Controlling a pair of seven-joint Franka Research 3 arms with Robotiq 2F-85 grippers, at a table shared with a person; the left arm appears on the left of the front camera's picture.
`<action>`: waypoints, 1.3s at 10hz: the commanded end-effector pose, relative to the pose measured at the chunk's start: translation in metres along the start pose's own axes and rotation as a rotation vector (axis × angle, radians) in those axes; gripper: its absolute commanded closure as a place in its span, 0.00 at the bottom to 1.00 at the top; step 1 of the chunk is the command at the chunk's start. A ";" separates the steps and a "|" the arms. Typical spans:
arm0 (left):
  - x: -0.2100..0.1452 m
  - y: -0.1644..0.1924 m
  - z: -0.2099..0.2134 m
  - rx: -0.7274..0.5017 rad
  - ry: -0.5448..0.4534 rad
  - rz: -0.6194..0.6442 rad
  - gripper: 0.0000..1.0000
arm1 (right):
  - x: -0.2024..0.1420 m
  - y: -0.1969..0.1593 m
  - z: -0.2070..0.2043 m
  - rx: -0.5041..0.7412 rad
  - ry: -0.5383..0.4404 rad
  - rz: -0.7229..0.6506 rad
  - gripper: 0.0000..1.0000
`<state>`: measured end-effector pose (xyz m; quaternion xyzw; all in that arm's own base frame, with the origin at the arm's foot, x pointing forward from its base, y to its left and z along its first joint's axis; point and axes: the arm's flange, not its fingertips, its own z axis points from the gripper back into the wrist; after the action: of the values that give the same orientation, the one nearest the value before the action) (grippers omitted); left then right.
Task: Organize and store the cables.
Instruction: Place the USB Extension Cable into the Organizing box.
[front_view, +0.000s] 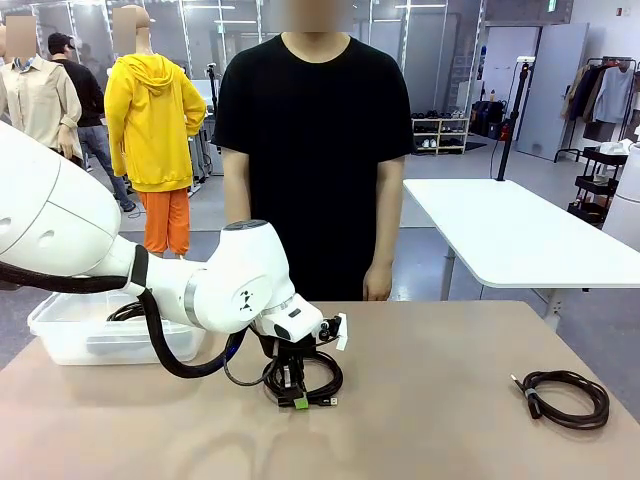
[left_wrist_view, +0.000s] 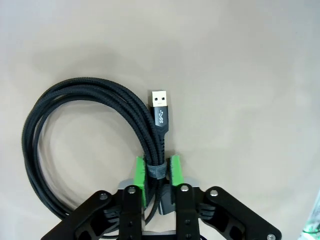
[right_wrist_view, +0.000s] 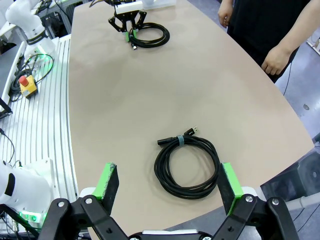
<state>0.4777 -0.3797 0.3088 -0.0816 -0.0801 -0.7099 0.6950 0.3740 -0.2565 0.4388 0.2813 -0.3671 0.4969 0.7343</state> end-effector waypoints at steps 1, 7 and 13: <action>0.010 0.005 0.007 0.016 -0.019 -0.019 1.00 | 0.002 0.003 -0.001 -0.002 -0.012 -0.004 0.00; 0.027 -0.005 0.128 -0.016 -0.004 -0.280 1.00 | 0.002 0.003 -0.001 -0.002 -0.012 -0.004 0.00; -0.051 -0.009 0.212 0.026 0.037 -0.444 1.00 | 0.002 0.003 -0.001 -0.002 -0.012 -0.004 0.00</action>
<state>0.4808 -0.3080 0.4986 -0.0520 -0.0935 -0.8414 0.5297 0.3735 -0.2566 0.4389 0.2812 -0.3672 0.4966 0.7345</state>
